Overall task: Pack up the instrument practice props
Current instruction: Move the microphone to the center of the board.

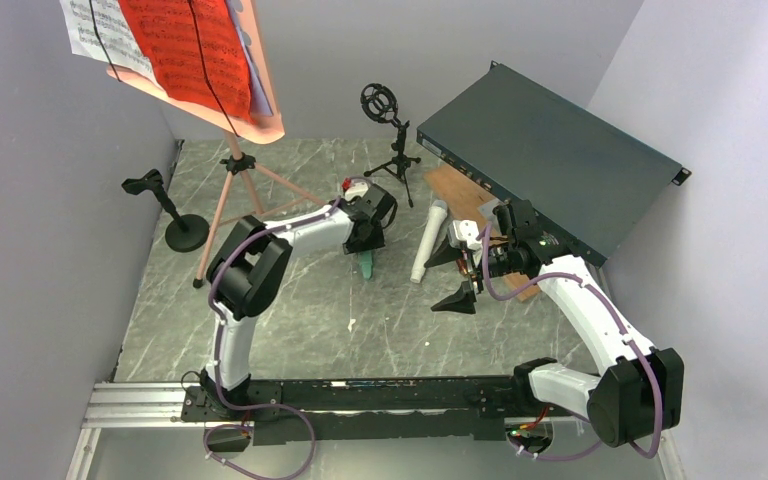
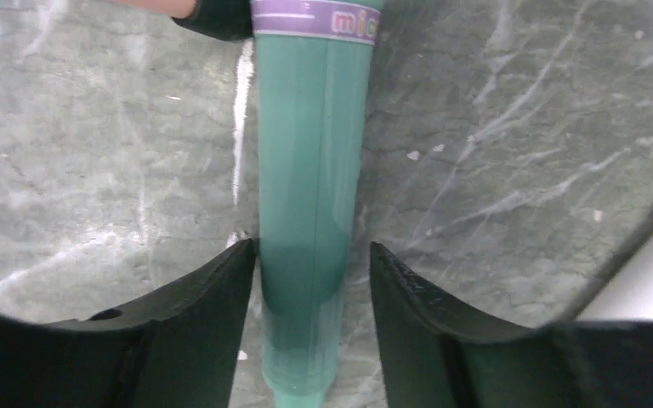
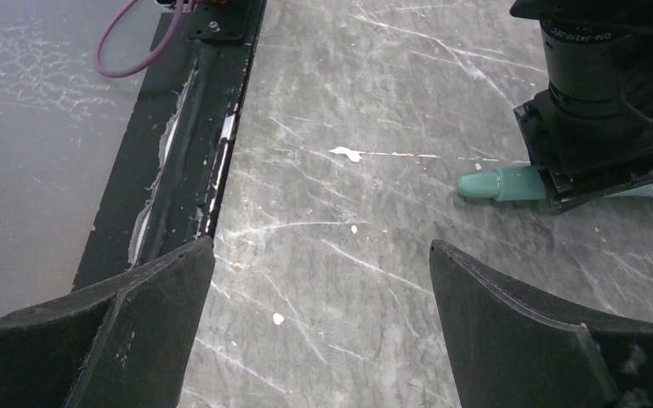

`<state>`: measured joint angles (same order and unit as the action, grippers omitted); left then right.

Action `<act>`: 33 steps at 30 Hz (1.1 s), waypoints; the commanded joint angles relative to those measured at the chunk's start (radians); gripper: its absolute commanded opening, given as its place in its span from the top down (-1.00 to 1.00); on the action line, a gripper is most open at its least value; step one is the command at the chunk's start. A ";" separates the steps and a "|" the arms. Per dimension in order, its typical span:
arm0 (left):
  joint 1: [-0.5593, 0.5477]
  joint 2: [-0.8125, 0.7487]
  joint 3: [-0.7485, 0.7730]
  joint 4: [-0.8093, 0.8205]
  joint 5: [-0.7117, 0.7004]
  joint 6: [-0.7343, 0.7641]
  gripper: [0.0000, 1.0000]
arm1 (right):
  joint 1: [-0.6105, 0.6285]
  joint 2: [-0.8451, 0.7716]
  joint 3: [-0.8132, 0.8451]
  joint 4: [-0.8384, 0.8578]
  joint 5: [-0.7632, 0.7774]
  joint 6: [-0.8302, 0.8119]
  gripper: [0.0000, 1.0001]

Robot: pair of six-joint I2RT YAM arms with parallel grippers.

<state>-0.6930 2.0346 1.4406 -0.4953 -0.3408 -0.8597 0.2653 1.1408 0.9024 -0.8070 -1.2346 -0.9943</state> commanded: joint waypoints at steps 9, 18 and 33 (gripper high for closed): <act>0.009 0.110 0.237 -0.167 -0.095 -0.076 0.83 | 0.007 -0.006 0.006 0.020 -0.010 -0.011 -0.99; 0.129 0.293 0.666 -0.276 -0.135 -0.249 0.92 | 0.008 -0.015 0.006 0.020 0.004 -0.012 -0.99; 0.259 0.478 0.882 -0.185 -0.216 -0.247 0.48 | 0.008 -0.021 0.004 0.023 0.007 -0.009 -0.99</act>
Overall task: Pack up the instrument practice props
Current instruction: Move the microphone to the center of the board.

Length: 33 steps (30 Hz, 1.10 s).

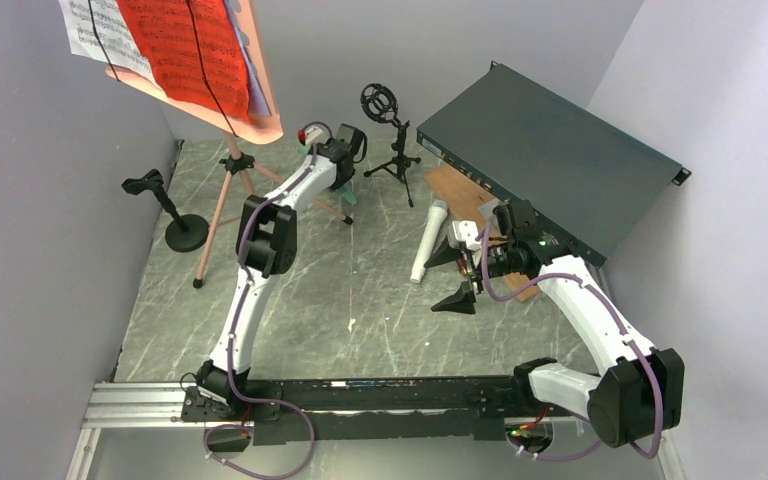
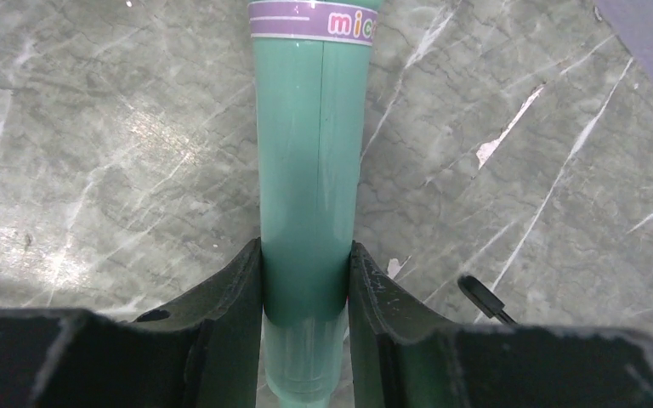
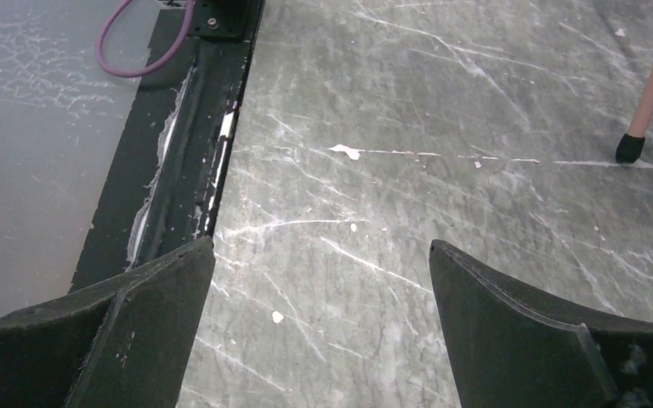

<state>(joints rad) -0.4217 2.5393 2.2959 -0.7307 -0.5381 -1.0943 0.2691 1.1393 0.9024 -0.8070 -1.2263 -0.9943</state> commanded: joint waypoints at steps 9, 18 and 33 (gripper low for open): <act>-0.067 -0.218 -0.203 0.190 -0.007 0.095 -0.26 | 0.004 -0.018 0.001 0.026 -0.002 -0.006 -0.99; -0.260 -0.500 -0.571 0.308 -0.002 0.467 -0.28 | 0.004 -0.017 -0.002 0.028 -0.005 -0.006 -0.99; -0.299 -0.907 -1.071 0.347 -0.190 0.335 -0.99 | 0.012 -0.004 -0.014 0.049 0.002 0.004 -0.99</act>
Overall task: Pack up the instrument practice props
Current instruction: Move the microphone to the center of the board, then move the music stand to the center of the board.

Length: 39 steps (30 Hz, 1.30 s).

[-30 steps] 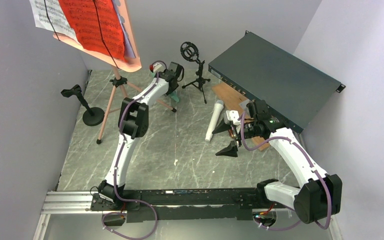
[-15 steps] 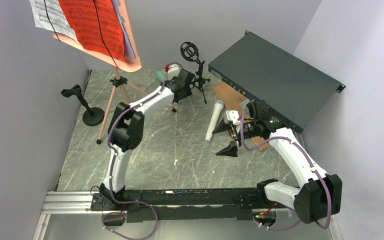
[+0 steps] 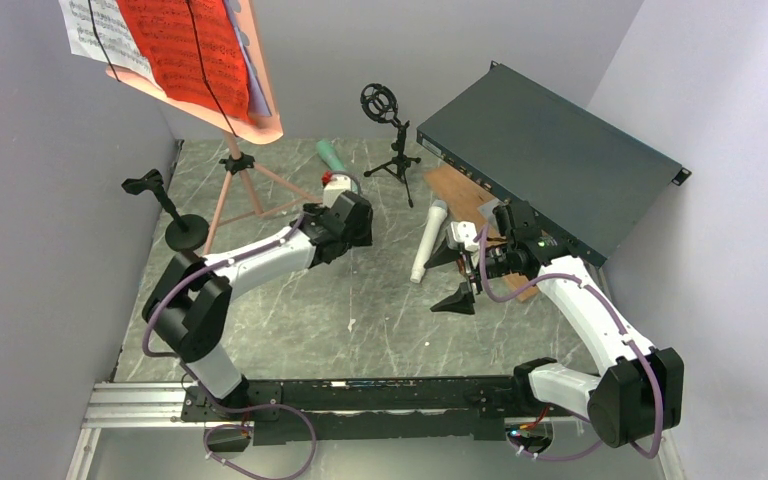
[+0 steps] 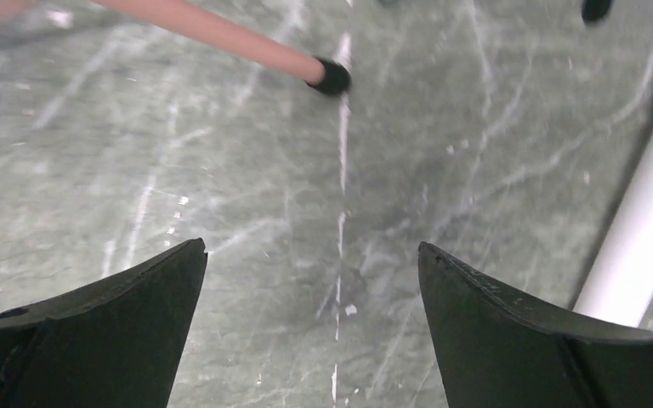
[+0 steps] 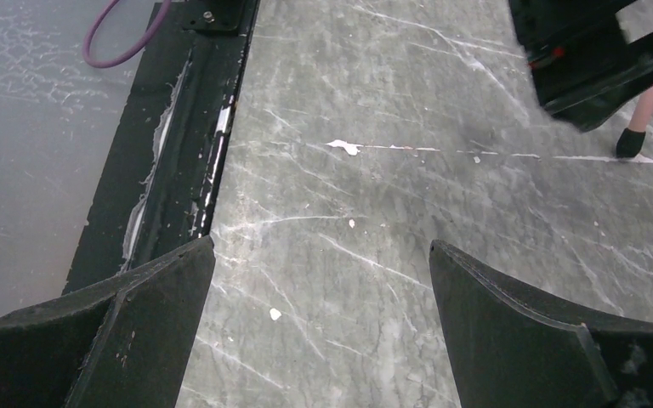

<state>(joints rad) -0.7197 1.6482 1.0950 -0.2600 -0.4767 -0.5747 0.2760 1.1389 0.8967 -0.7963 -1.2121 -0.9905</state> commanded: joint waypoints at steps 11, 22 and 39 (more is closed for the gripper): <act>0.144 0.273 0.579 -0.616 -0.426 -0.531 -0.67 | 0.006 0.009 -0.003 0.031 0.001 -0.005 -0.99; 0.239 0.280 0.554 -0.434 -0.422 -0.459 -0.29 | 0.010 0.012 0.000 0.029 0.003 -0.007 -0.99; 0.175 0.158 0.326 -0.107 -0.498 -0.229 0.91 | 0.011 0.013 -0.002 0.032 0.007 -0.002 -0.99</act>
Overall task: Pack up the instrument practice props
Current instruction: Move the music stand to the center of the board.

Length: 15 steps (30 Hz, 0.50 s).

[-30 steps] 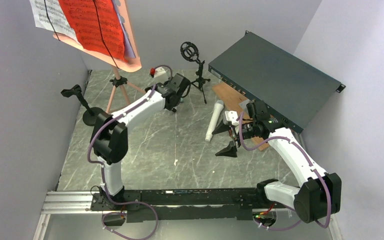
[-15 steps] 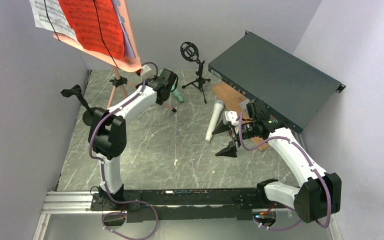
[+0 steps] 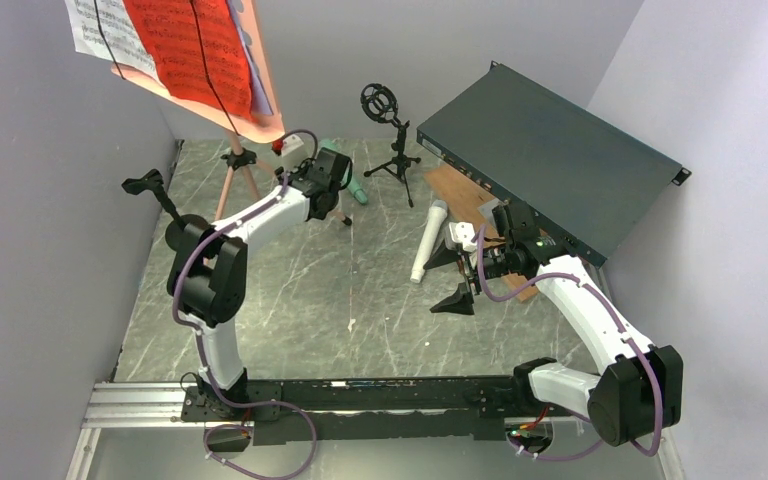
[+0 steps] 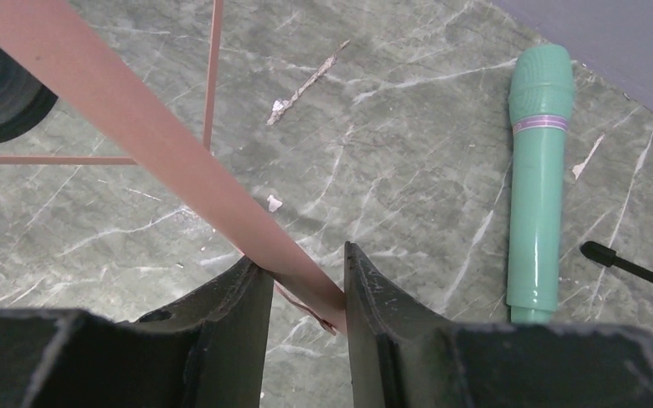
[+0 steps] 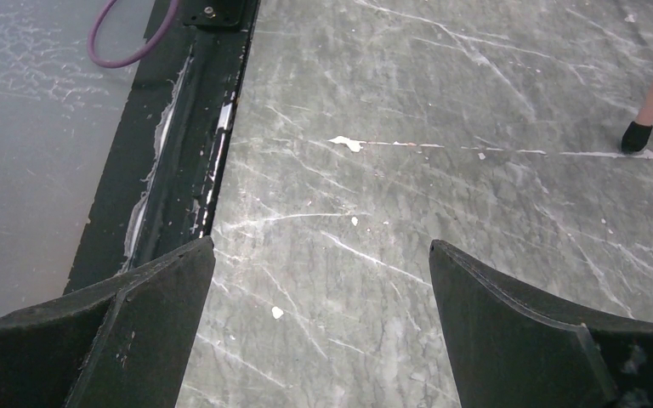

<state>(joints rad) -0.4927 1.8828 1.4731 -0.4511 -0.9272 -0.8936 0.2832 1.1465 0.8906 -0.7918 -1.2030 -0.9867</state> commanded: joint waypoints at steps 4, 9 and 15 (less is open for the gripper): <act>-0.125 -0.088 -0.054 0.008 -0.109 0.014 0.93 | 0.005 0.004 0.005 0.025 -0.003 -0.007 -0.99; -0.231 -0.081 -0.018 -0.166 -0.148 -0.162 0.94 | 0.005 0.003 0.007 0.023 -0.003 -0.009 -0.99; -0.350 -0.015 0.071 -0.445 -0.167 -0.457 0.94 | 0.004 0.002 0.008 0.020 0.000 -0.010 -0.99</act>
<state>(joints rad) -0.7654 1.8492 1.4673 -0.6907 -1.0554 -1.1378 0.2832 1.1465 0.8906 -0.7918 -1.1934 -0.9867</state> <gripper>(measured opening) 0.341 0.993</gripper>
